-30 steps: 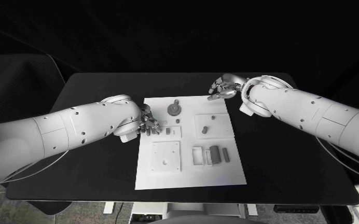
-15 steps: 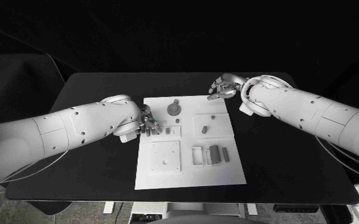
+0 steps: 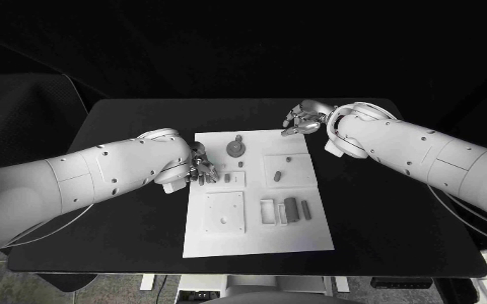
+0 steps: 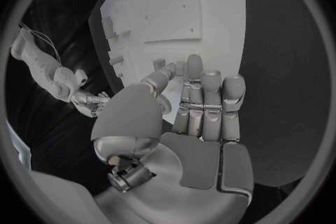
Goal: Assemble the parts on the task board
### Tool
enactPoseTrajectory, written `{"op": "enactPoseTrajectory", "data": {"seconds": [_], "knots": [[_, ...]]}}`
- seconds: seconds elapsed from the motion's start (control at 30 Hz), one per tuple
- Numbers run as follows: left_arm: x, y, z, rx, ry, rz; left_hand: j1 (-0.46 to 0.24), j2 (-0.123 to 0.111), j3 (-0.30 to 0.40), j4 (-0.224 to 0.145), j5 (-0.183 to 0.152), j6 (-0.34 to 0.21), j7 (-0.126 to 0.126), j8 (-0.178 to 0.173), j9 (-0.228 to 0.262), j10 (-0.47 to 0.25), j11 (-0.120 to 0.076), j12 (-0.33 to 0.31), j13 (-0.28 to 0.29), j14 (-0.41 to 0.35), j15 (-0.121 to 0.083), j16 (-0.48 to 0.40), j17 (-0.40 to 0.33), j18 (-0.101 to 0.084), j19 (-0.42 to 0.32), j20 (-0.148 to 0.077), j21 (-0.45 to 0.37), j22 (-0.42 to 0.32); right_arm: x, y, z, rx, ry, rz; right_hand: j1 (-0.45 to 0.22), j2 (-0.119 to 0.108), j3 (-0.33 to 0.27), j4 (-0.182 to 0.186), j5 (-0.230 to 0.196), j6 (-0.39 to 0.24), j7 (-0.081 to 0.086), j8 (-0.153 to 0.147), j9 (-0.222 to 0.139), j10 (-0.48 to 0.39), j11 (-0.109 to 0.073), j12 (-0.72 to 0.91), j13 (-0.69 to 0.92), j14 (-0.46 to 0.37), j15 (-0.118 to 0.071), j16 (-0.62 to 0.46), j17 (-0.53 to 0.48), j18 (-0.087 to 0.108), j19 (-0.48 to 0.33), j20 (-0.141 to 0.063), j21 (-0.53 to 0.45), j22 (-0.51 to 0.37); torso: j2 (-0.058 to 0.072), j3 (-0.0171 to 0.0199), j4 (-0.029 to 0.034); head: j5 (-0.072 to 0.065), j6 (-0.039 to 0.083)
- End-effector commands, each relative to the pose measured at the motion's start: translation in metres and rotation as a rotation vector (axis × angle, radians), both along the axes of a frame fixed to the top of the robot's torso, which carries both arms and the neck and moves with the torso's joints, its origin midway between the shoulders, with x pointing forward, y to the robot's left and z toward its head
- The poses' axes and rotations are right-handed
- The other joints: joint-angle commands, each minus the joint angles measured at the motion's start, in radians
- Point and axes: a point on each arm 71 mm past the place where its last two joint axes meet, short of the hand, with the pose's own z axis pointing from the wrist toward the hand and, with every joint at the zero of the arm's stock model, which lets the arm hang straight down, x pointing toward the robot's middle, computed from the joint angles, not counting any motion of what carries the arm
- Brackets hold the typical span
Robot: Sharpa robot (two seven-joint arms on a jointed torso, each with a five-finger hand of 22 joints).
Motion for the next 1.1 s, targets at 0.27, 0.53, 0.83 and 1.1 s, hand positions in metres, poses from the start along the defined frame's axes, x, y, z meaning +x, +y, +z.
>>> {"op": "enactPoseTrajectory", "data": {"seconds": [0.27, 0.53, 0.83, 1.1], "knots": [[0.0007, -0.0093, -0.0015, 0.011, -0.010, -0.026, 0.016, 0.006, 0.010, -0.003, 0.003, 0.007, -0.001, 0.002, -0.002, 0.005, 0.000, -0.001, -0.001, -0.002, -0.007, 0.005, 0.001, 0.044, -0.003, -0.006, 0.004, 0.001, -0.0008, 0.0013, -0.0006, 0.001, 0.010, 0.012, -0.010, -0.002, 0.000, 0.008, 0.006, -0.006, 0.003, 0.004, -0.001, -0.005, 0.001, 0.001, -0.001, -0.006, -0.001, 0.000, -0.001, -0.006, -0.006, 0.003, 0.011, -0.002, 0.001, -0.0005, -0.0002, -0.002, -0.002], [0.0022, -0.0126, -0.0020, 0.025, -0.004, -0.041, 0.016, 0.006, 0.010, -0.003, 0.003, 0.006, 0.000, 0.002, -0.002, 0.005, 0.000, -0.002, -0.002, -0.002, -0.007, 0.005, 0.001, 0.044, -0.003, -0.006, 0.004, 0.001, -0.0018, 0.0032, -0.0004, 0.002, 0.012, 0.019, -0.010, -0.001, 0.000, 0.009, 0.006, -0.006, 0.003, 0.004, -0.001, -0.005, 0.001, 0.001, -0.001, -0.006, -0.001, 0.000, -0.001, -0.006, -0.006, 0.003, 0.011, -0.002, 0.000, -0.0006, -0.0004, -0.004, -0.006], [0.0015, -0.0125, -0.0025, 0.025, 0.006, -0.050, -0.037, -0.038, -0.028, 0.019, 0.000, -0.007, 0.007, -0.011, -0.006, 0.001, 0.006, -0.013, -0.008, -0.010, -0.003, 0.005, 0.005, 0.040, -0.007, -0.002, 0.008, 0.002, -0.0019, 0.0032, -0.0003, 0.003, 0.012, 0.019, -0.011, -0.001, 0.000, 0.009, 0.006, -0.006, 0.004, 0.004, -0.001, -0.005, 0.001, 0.001, -0.002, -0.006, -0.001, 0.000, -0.001, -0.006, -0.006, 0.003, 0.011, -0.002, 0.000, -0.0005, 0.0007, -0.005, -0.007], [0.0032, -0.0070, -0.0012, 0.018, -0.023, -0.021, -0.096, -0.071, -0.084, 0.026, -0.001, -0.014, 0.009, -0.022, -0.008, 0.001, 0.006, -0.020, -0.011, -0.015, -0.002, 0.004, 0.009, 0.041, -0.014, -0.002, 0.010, 0.001, -0.0018, 0.0016, -0.0002, 0.002, 0.011, 0.016, -0.012, -0.001, 0.000, 0.009, 0.006, -0.006, 0.004, 0.004, -0.001, -0.005, 0.001, 0.001, -0.002, -0.006, -0.001, 0.000, -0.001, -0.006, -0.006, 0.003, 0.011, -0.002, 0.000, -0.0007, 0.0000, -0.006, -0.007]]}}
